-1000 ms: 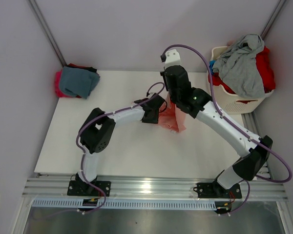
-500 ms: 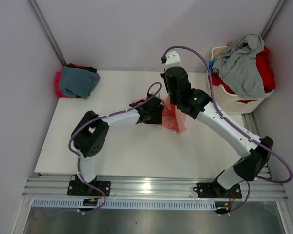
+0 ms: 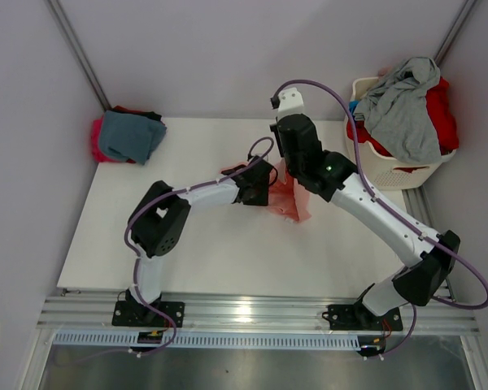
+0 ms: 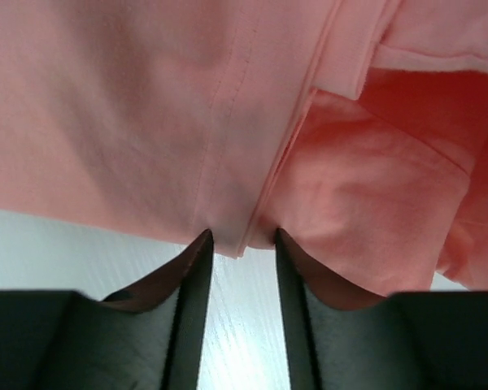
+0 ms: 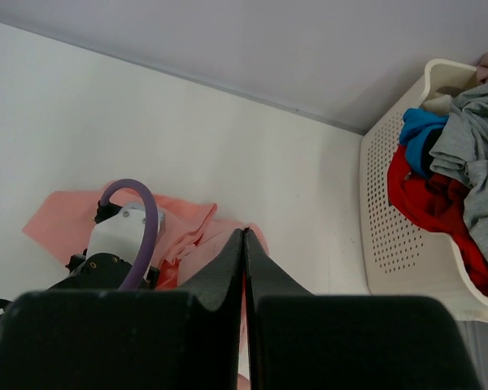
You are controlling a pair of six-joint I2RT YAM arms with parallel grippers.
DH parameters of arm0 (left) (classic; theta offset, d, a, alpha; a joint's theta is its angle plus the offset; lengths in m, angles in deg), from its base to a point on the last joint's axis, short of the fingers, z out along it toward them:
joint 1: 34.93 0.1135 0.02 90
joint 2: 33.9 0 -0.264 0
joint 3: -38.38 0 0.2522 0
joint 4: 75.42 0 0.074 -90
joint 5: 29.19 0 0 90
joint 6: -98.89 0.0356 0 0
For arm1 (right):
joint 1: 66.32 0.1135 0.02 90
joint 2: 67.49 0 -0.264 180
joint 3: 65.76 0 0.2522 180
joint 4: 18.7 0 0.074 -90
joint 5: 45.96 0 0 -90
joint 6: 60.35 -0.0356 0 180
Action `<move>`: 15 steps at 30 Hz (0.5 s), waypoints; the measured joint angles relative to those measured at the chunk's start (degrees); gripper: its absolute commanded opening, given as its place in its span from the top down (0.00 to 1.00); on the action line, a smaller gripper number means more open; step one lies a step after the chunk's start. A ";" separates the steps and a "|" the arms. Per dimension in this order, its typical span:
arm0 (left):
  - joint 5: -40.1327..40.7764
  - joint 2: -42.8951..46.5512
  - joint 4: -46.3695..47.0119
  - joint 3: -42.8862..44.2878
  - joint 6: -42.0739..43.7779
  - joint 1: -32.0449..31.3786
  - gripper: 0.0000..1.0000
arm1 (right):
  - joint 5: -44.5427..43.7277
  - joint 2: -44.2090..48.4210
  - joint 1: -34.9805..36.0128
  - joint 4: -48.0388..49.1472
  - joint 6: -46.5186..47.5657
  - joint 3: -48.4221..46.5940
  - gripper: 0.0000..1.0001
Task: Fold and stack the t-shirts
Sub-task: Flatten out the tshirt
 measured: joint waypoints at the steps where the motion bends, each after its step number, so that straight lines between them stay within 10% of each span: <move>1: 0.15 -0.20 -0.04 0.15 0.15 0.00 0.65 | 0.00 0.15 0.00 -0.02 0.00 0.20 1.00; 8: 1.07 -0.35 -0.44 0.17 0.50 0.02 0.98 | 0.00 0.76 0.00 0.07 0.00 1.33 1.00; 15: 3.32 -0.33 -0.42 -0.07 1.90 0.02 0.99 | -0.02 0.98 0.00 0.07 0.00 2.32 1.00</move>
